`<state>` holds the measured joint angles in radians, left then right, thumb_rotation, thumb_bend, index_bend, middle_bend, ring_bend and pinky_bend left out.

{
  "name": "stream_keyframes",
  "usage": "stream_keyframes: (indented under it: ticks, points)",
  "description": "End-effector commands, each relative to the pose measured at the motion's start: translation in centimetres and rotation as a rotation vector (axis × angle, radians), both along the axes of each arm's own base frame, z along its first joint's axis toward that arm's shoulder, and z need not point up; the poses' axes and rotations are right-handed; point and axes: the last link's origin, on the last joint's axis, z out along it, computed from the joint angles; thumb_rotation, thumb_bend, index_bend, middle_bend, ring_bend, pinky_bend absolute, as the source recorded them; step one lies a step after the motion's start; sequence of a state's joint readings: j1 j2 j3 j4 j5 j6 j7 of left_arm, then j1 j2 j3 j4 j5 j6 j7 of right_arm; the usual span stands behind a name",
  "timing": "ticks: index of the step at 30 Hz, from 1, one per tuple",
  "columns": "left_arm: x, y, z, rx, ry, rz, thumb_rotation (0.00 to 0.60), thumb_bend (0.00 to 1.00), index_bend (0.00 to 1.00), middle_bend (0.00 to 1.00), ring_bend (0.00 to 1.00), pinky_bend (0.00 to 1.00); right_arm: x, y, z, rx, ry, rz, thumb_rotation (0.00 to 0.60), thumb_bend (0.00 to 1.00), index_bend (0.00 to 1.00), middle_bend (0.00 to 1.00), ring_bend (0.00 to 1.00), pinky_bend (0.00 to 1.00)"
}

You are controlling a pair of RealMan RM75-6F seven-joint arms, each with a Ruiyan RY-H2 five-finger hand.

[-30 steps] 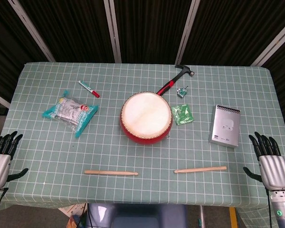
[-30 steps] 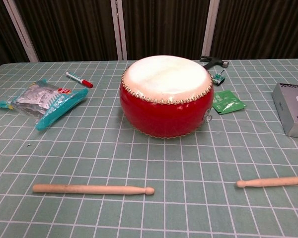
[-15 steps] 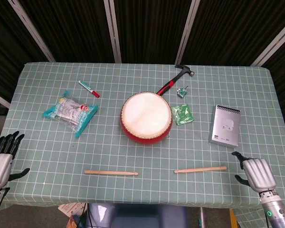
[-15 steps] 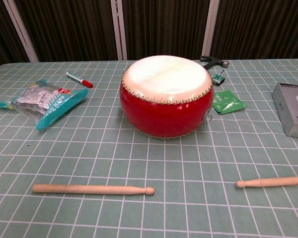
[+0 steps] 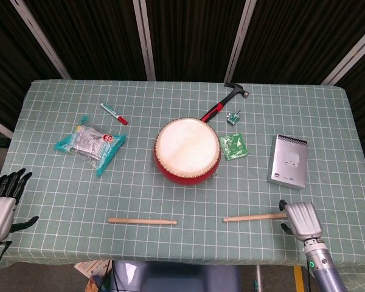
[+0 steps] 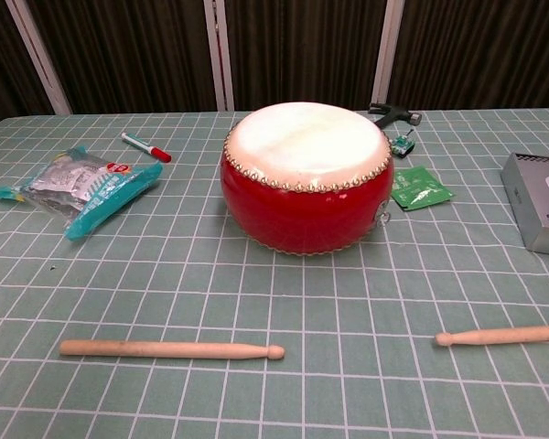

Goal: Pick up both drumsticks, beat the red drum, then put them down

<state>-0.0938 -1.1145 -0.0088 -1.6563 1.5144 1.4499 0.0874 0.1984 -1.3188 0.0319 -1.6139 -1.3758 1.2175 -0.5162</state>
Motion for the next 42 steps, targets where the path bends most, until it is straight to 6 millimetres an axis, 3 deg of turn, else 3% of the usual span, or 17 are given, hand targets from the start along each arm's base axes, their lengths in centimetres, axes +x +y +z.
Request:
stream_keyframes:
  ticks: [1,6,42]
  points:
    - [0.0,0.0,0.0,-0.001,0.000,0.000,0.600,0.04,0.00,0.00,0.00,0.05,0.2,-0.2,-0.7,0.003,0.007,0.001,0.600,0.24,0.48,1.00,1.00,1.00]
    - [0.0,0.1,-0.1,-0.002,0.002,0.003,0.600,0.04,0.00,0.00,0.00,0.05,0.4,-0.3,-1.5,0.008,0.005,0.003,0.600,0.27,0.52,1.00,1.00,1.00]
    - [-0.1,0.3,-0.2,-0.003,0.001,0.017,0.600,0.04,0.00,0.00,0.00,0.05,0.3,-1.4,-4.3,0.041,0.019,-0.051,0.600,0.29,0.52,1.00,1.00,1.00]
